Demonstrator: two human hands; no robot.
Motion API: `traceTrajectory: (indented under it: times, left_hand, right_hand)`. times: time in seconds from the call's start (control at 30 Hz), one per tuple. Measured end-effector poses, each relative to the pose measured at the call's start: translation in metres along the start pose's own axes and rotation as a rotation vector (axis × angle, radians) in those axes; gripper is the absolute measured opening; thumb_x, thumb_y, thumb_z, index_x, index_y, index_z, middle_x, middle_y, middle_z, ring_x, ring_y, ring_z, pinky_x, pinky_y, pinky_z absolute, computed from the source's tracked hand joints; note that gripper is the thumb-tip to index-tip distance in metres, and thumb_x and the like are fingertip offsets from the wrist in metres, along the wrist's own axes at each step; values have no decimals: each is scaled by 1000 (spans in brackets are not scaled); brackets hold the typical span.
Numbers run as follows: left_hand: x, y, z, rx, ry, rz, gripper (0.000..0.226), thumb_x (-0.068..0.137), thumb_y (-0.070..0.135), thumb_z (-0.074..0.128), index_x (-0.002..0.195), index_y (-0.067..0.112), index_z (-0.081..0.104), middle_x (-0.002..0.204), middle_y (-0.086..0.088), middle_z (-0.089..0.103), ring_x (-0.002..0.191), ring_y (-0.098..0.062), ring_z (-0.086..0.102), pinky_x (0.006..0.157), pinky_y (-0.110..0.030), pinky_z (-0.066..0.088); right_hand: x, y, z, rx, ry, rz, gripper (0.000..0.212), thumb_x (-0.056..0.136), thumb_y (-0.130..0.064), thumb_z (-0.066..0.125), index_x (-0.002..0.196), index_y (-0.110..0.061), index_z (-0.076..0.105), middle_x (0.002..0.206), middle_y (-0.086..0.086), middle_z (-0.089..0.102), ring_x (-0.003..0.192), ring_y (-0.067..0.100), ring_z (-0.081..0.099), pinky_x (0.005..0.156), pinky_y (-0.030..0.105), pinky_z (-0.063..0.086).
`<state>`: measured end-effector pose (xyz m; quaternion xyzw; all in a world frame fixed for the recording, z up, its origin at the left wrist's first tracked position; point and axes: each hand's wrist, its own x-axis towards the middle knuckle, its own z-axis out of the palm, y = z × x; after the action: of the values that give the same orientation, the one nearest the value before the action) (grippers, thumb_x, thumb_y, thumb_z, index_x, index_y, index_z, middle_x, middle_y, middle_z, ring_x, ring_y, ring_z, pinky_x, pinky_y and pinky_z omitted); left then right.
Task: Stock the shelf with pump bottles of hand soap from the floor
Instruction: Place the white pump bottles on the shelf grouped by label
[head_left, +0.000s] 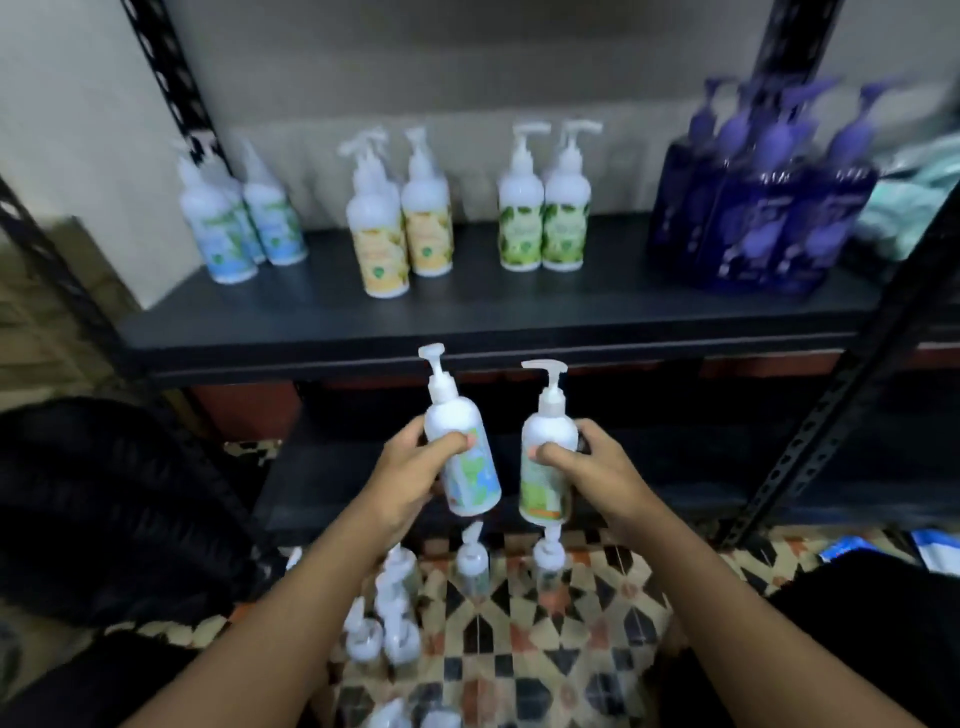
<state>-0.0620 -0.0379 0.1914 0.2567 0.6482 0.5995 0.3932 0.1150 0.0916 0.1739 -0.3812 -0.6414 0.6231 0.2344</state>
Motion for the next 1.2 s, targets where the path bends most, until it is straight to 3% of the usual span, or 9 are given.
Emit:
traceTrajectory:
  times: [0.1, 0.2, 0.4, 0.53, 0.7, 0.83, 0.9, 1.03, 1.2]
  left_hand:
    - [-12, 45, -6, -100, -30, 82, 19, 91, 15, 67, 110, 19, 69, 92, -4, 73, 84, -19, 71, 76, -41, 56]
    - [-22, 79, -13, -167, -23, 155, 39, 76, 27, 77, 113, 18, 66, 94, -3, 74, 85, -20, 72, 77, -43, 57]
    - [-31, 83, -19, -332, 87, 139, 61, 76, 43, 68, 120, 2, 62, 103, -13, 71, 91, -26, 68, 83, -44, 56]
    - [-32, 71, -16, -434, 83, 57, 46, 97, 43, 47, 119, 9, 68, 105, -15, 73, 81, -23, 67, 70, -36, 54]
    - [-26, 76, -8, -461, 47, 25, 49, 98, 47, 43, 115, 9, 70, 103, -16, 73, 86, -32, 70, 75, -41, 55]
    - [-24, 76, -8, -503, 19, 27, 50, 95, 49, 47, 105, 7, 72, 93, -14, 70, 76, -30, 67, 73, -43, 52]
    - [-25, 75, -8, -483, 7, 49, 51, 87, 48, 55, 113, 7, 69, 95, -13, 71, 75, -28, 69, 73, -42, 52]
    - [-26, 70, -6, -391, 20, 97, 55, 71, 25, 80, 120, 9, 61, 100, -11, 70, 85, -28, 74, 69, -41, 60]
    - [-28, 66, -8, -348, 60, 150, 44, 76, 21, 81, 116, 10, 67, 98, -11, 73, 94, -29, 75, 78, -44, 60]
  right_hand:
    - [-6, -47, 11, 63, -33, -102, 27, 83, -25, 79, 107, -20, 67, 104, 7, 73, 94, 19, 72, 81, 36, 59]
    - [-11, -84, 20, 136, -73, -158, 44, 71, -38, 81, 109, -18, 69, 105, 8, 75, 98, 25, 73, 88, 46, 59]
    - [-15, -111, 33, 277, -153, -110, 54, 75, -44, 79, 113, -8, 71, 108, 13, 75, 100, 27, 72, 89, 43, 58]
    - [-13, -103, 43, 324, -157, 7, 62, 70, -55, 73, 112, -10, 72, 99, 11, 76, 89, 25, 74, 79, 42, 60]
    - [-9, -106, 53, 462, -222, -3, 68, 79, -55, 74, 128, -9, 60, 111, 19, 69, 94, 34, 69, 77, 46, 60]
    - [-6, -105, 50, 455, -190, 37, 70, 75, -63, 69, 124, -12, 63, 101, 16, 72, 98, 37, 71, 92, 57, 56]
    - [-6, -104, 46, 470, -182, 47, 60, 79, -58, 68, 121, -14, 66, 98, 12, 72, 95, 32, 71, 92, 54, 56]
    - [-7, -102, 40, 508, -214, 40, 49, 77, -20, 68, 123, -3, 60, 99, 15, 69, 93, 31, 69, 83, 49, 59]
    - [-14, -101, 39, 261, -128, -96, 40, 81, -18, 82, 115, -6, 65, 102, 15, 75, 93, 29, 74, 80, 45, 61]
